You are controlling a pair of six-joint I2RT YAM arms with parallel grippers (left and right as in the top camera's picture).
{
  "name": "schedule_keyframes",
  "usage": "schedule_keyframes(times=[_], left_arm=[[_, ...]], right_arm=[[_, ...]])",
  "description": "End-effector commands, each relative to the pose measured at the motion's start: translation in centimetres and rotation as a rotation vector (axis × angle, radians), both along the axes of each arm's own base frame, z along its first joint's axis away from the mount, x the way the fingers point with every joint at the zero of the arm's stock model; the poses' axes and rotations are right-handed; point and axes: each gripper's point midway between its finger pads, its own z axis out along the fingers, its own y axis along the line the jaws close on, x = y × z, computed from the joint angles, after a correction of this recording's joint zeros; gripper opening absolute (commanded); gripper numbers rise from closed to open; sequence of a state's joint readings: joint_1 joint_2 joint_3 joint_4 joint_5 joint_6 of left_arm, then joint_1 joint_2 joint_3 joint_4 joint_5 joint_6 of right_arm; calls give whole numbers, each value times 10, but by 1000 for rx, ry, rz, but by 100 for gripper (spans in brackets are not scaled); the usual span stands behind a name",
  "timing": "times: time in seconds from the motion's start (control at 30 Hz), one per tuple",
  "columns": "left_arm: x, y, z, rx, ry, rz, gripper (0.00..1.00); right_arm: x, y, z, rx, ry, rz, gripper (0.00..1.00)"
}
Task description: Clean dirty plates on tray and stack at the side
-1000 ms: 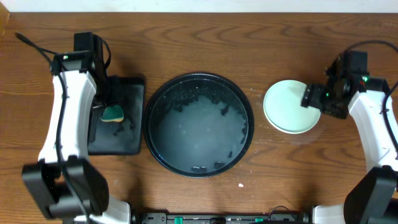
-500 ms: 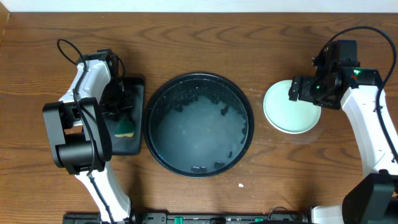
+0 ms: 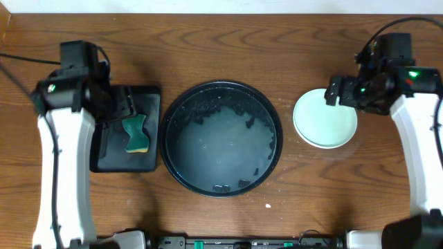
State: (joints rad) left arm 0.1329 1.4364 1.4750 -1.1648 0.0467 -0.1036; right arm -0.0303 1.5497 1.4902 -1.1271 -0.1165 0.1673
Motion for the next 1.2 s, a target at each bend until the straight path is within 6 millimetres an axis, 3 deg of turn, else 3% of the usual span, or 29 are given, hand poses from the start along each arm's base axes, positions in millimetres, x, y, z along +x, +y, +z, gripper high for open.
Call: schedule_keyframes(times=[0.0,0.17,0.33,0.47,0.57,0.63,0.73,0.9,1.03,1.17], left_arm=[[-11,-1,25,9,-83,10,74],[-21,-2,45,19,-155,9,74],[-22,-2,47,20,-162,9,74],[-21,-2,47,19,-160,9,74],[-21,-2,47,19,-160,9,74],[-21,-2,47,19,-160,9,74],[-21,-2,47,19,-160,9,74],[-21,-2,47,19,-160,9,74],[-21,-2,47,19,-160,9,74],[-21,-2,47,19,-160,9,74]], right_arm=[[-12,4,69,-10,-166,34,99],[-50,4,136,-18,-354,32,99],[-99,6,188,-26,-554,32,99],[-136,-7,212,-133,-666,23,99],[-159,-12,215,-158,-689,1,99],[-163,-13,218,-165,-704,-6,99],[-156,-16,212,-177,-701,-12,99],[-127,-15,194,-182,-819,-6,99],[-107,-8,154,-152,-939,23,99],[-99,-1,95,-131,-1025,51,99]])
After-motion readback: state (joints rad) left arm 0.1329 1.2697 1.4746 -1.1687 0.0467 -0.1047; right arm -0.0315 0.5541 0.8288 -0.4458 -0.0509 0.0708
